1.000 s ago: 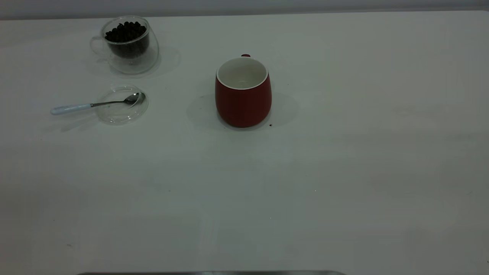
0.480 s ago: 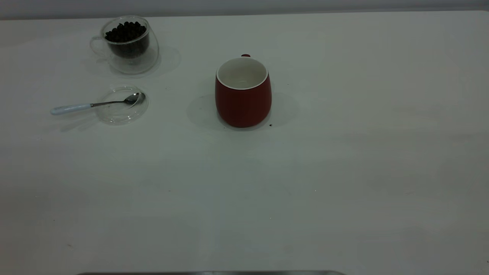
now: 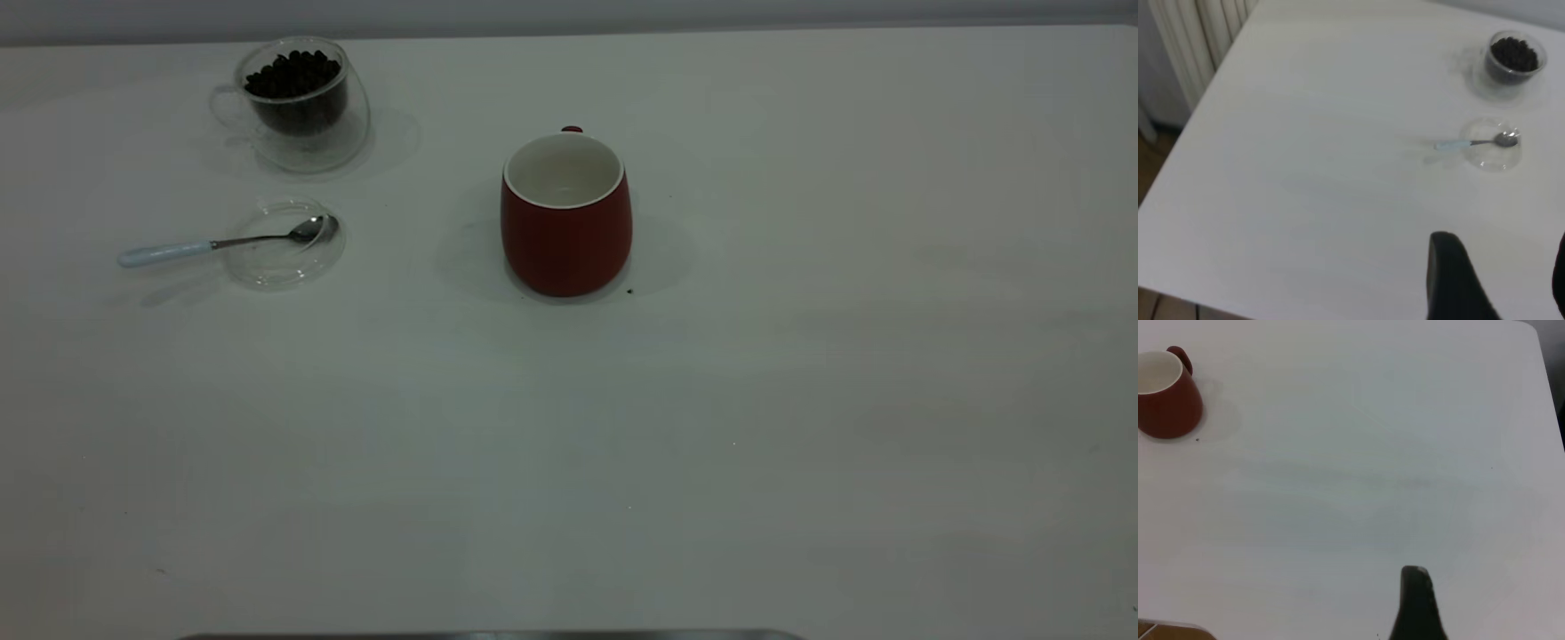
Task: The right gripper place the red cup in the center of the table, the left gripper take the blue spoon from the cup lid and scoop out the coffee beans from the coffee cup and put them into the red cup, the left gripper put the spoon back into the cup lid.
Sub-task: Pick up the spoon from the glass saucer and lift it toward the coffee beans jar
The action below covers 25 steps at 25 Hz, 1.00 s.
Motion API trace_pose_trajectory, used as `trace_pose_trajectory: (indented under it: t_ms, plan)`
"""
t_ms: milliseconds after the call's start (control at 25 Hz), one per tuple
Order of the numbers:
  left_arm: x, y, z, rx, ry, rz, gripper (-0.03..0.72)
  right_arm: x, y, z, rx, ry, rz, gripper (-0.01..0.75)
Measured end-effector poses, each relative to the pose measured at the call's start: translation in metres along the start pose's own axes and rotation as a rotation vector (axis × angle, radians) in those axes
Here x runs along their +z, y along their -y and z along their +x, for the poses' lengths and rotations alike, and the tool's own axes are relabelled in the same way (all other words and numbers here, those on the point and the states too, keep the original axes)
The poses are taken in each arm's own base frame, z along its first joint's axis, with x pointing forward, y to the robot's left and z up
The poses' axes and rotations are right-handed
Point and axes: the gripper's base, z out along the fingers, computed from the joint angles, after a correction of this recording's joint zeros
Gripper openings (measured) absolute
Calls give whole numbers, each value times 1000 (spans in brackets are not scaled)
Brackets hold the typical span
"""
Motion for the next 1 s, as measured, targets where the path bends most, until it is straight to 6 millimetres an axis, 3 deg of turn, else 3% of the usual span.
trace_pose_trajectory:
  t_ms: [280, 600, 800, 1000]
  plan:
    - [88, 17, -47, 178, -285, -42, 430, 0, 0, 0, 0, 0, 0, 585]
    - [196, 35, -59, 244, -545, -13, 513, 0, 0, 0, 0, 0, 0, 585]
    - [237, 40, -53, 230, -550, 6, 514, 0, 0, 0, 0, 0, 0, 585]
    - [261, 44, -55, 222, -444, 29, 514, 0, 0, 0, 0, 0, 0, 585]
